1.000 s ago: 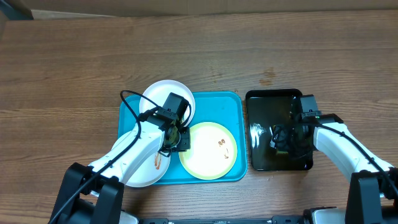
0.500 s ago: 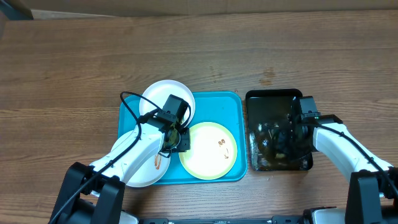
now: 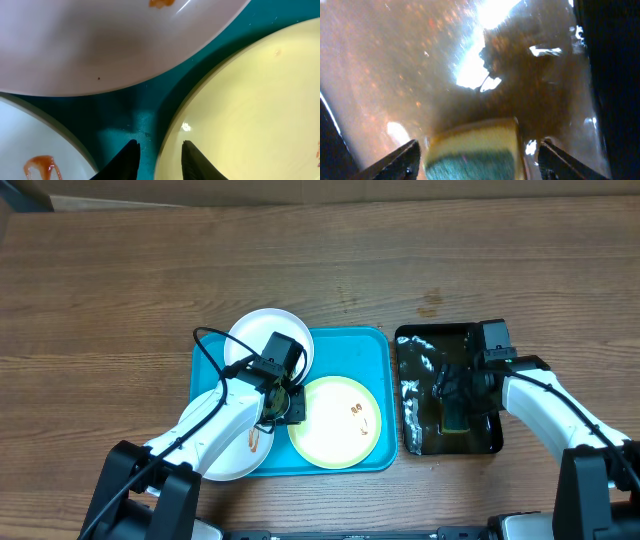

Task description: Clean dirty plates on tray and stack at the side

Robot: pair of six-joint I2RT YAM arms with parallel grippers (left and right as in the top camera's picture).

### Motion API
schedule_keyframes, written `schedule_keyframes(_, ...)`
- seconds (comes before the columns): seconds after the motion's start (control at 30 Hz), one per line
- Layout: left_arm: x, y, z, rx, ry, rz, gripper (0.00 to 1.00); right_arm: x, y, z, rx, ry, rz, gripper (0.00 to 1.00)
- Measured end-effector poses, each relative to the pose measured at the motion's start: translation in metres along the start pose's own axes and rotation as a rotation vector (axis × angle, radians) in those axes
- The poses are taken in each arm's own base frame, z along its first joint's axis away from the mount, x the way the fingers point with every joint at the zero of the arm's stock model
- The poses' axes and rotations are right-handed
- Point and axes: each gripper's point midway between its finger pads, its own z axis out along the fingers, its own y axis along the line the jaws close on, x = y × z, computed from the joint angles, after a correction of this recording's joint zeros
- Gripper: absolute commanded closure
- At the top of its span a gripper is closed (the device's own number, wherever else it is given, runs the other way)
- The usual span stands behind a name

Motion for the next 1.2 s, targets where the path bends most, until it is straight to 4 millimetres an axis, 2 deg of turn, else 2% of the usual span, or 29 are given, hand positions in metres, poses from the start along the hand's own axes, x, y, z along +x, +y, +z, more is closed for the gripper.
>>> schedule_keyframes(0.03,0.0,0.0,0.0,0.0,0.0,0.0,0.69,-0.002,0.001,0.001,-0.003,-0.009,0.001,0.96)
schedule_keyframes(0.1,0.0,0.0,0.0,0.0,0.0,0.0,0.7,-0.003,0.001,0.003,-0.004,-0.014,0.006,0.96)
schedule_keyframes(0.13,0.0,0.0,0.0,0.0,0.0,0.0,0.71,-0.003,0.0,0.003,-0.003,-0.016,0.006,0.92)
schedule_keyframes(0.17,0.0,0.0,0.0,0.0,0.0,0.0,0.7,-0.004,0.0,0.003,-0.003,-0.018,0.009,0.54)
schedule_keyframes(0.2,0.0,0.0,0.0,0.0,0.0,0.0,0.7,-0.003,0.0,0.003,-0.003,-0.018,0.009,0.3)
schedule_keyframes(0.27,0.0,0.0,0.0,0.0,0.0,0.0,0.66,0.002,-0.002,0.003,0.009,0.005,0.011,0.23)
schedule_keyframes(0.37,0.0,0.0,0.0,-0.001,0.0,-0.003,0.66,0.013,-0.008,0.0,0.035,0.056,0.012,0.23)
schedule_keyframes(0.43,0.0,0.0,0.0,0.0,0.0,-0.003,0.66,0.017,-0.009,-0.001,0.043,0.075,0.013,0.28)
schedule_keyframes(0.47,0.0,0.0,0.0,0.0,0.0,-0.003,0.66,0.018,-0.01,-0.001,0.046,0.081,0.014,0.33)
schedule_keyframes(0.53,0.0,0.0,0.0,-0.001,0.0,-0.003,0.66,0.019,-0.01,-0.002,0.046,0.085,0.014,0.72)
schedule_keyframes(0.57,0.0,0.0,0.0,-0.001,0.0,-0.003,0.66,0.017,-0.009,-0.001,0.044,0.077,0.012,0.87)
schedule_keyframes(0.6,0.0,0.0,0.0,0.0,0.0,-0.003,0.67,0.015,-0.008,-0.001,0.038,0.066,0.012,0.92)
schedule_keyframes(0.63,0.0,0.0,0.0,0.0,0.0,-0.003,0.67,0.012,-0.007,0.0,0.034,0.055,0.012,0.86)
schedule_keyframes(0.7,0.0,0.0,0.0,-0.001,0.0,-0.003,0.67,0.008,-0.005,0.0,0.026,0.038,0.021,0.27)
schedule_keyframes(0.73,0.0,0.0,0.0,-0.001,0.0,-0.003,0.66,0.009,-0.005,0.0,0.026,0.039,0.014,0.18)
schedule_keyframes(0.87,0.0,0.0,0.0,-0.001,0.0,-0.007,0.63,0.025,-0.011,-0.002,0.048,0.11,0.018,0.14)
schedule_keyframes(1.0,0.001,0.001,0.0,-0.003,0.005,-0.008,0.63,0.039,-0.015,-0.007,0.068,0.176,0.023,0.2)
schedule_keyframes(1.07,0.002,0.001,0.0,-0.004,0.008,-0.008,0.63,0.043,-0.016,-0.008,0.074,0.196,0.024,0.3)
schedule_keyframes(1.1,0.003,0.002,0.001,-0.006,0.011,-0.008,0.64,0.044,-0.016,-0.008,0.074,0.197,0.021,0.38)
schedule_keyframes(1.13,0.005,0.003,0.002,-0.008,0.015,-0.009,0.63,0.043,-0.016,-0.008,0.074,0.194,0.023,0.53)
schedule_keyframes(1.2,0.008,0.005,0.004,-0.012,0.022,-0.01,0.64,0.044,-0.016,-0.007,0.073,0.195,0.024,0.76)
